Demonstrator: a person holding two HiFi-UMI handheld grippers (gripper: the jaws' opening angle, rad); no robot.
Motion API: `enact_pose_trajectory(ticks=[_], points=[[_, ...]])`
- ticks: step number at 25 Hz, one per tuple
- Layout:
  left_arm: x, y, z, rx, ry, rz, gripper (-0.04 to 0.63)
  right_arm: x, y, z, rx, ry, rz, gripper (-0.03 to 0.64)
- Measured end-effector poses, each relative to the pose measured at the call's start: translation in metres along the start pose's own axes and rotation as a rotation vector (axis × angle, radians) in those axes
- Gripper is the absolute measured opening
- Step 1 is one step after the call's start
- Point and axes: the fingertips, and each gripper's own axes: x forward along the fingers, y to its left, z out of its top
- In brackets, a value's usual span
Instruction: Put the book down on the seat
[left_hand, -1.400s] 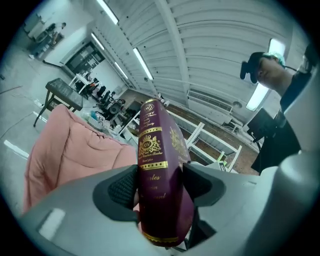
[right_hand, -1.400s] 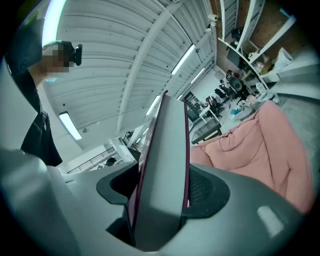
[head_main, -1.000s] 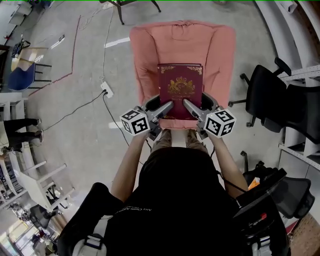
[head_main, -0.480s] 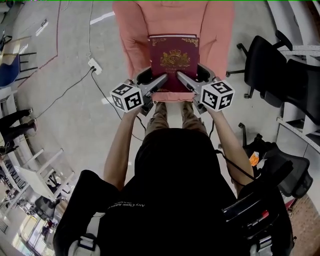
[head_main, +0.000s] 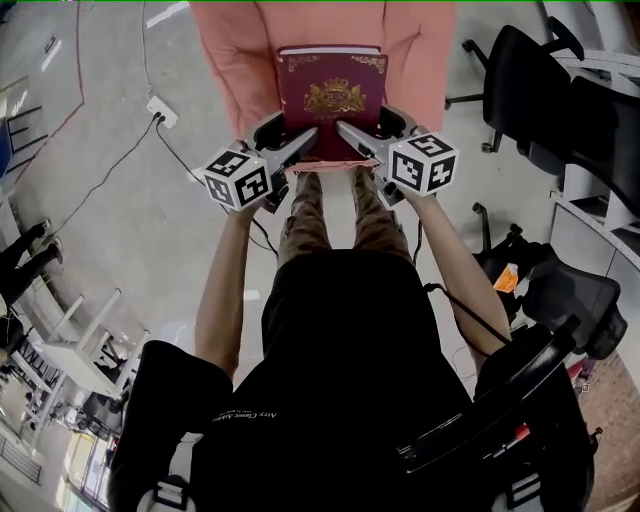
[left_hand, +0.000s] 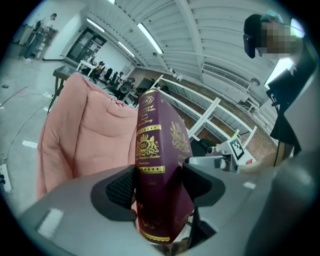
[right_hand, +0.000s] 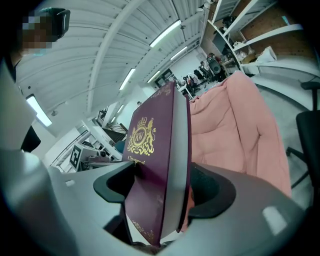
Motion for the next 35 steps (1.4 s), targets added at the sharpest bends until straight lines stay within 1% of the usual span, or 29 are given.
enact_pose_trajectory(ticks=[3, 8, 12, 14, 16, 20, 23, 25, 28, 31, 33, 35], points=[[-0.002, 0.007, -0.015, 0.009, 0.019, 0.015, 0.279, 0.007, -0.001, -0.017, 0.003, 0.025, 0.013, 0.354], [0.011, 0.019, -0.049, -0.011, 0.049, 0.022, 0.279, 0.012, -0.021, -0.046, 0.003, 0.059, 0.006, 0.354], [0.031, 0.031, -0.073, 0.018, 0.098, -0.006, 0.278, 0.016, -0.043, -0.067, 0.011, 0.069, -0.040, 0.354], [0.036, 0.038, -0.087, 0.020, 0.121, -0.019, 0.278, 0.021, -0.050, -0.081, 0.023, 0.069, -0.059, 0.354], [0.040, 0.045, -0.100, -0.001, 0.129, -0.019, 0.279, 0.027, -0.057, -0.093, 0.032, 0.071, -0.068, 0.356], [0.054, 0.058, -0.124, -0.084, 0.103, 0.018, 0.284, 0.034, -0.079, -0.111, 0.040, 0.068, -0.077, 0.357], [0.064, 0.070, -0.138, -0.110, 0.077, 0.061, 0.285, 0.044, -0.095, -0.124, 0.068, 0.053, -0.075, 0.359], [0.072, 0.078, -0.145, -0.117, 0.078, 0.070, 0.285, 0.050, -0.106, -0.129, 0.082, 0.036, -0.083, 0.360], [0.082, 0.088, -0.156, -0.098, 0.104, 0.066, 0.287, 0.056, -0.118, -0.141, 0.102, 0.028, -0.102, 0.360], [0.087, 0.092, -0.172, -0.086, 0.152, 0.053, 0.288, 0.058, -0.125, -0.156, 0.114, 0.047, -0.113, 0.360], [0.091, 0.094, -0.180, -0.051, 0.186, 0.040, 0.287, 0.058, -0.129, -0.163, 0.093, 0.067, -0.115, 0.359], [0.094, 0.094, -0.189, 0.003, 0.218, 0.041, 0.287, 0.057, -0.133, -0.172, 0.061, 0.091, -0.122, 0.360]])
